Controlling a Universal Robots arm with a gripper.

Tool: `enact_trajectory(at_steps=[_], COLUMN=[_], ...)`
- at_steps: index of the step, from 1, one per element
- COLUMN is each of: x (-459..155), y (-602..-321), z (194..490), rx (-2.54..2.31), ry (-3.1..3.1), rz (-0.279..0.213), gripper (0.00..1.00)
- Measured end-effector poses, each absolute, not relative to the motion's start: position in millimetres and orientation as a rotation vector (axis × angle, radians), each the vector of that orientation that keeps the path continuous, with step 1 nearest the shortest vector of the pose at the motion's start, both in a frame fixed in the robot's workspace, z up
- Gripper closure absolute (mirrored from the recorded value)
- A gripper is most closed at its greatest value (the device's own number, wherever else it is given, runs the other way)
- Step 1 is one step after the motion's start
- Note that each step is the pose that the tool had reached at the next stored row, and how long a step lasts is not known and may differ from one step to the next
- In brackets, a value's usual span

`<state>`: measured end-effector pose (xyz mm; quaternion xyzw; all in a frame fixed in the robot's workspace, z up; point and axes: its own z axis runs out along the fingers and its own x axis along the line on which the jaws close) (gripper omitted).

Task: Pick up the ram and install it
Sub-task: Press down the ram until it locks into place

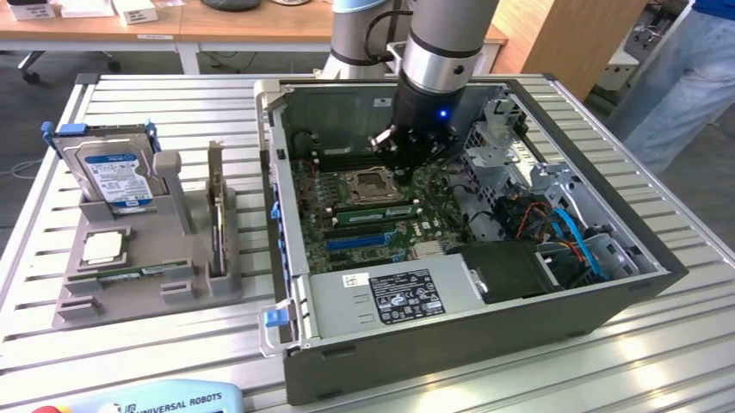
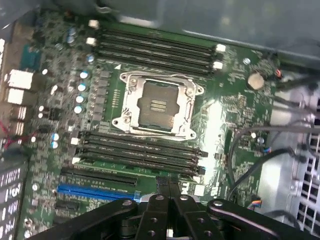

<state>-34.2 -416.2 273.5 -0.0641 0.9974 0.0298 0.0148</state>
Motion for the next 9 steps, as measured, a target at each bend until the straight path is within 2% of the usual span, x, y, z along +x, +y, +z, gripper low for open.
enact_trajectory(at_steps=[9], x=[-52.4], y=[-416.1], z=[273.3], rx=[-0.123], ry=[3.107], rz=[0.092], gripper=[0.90])
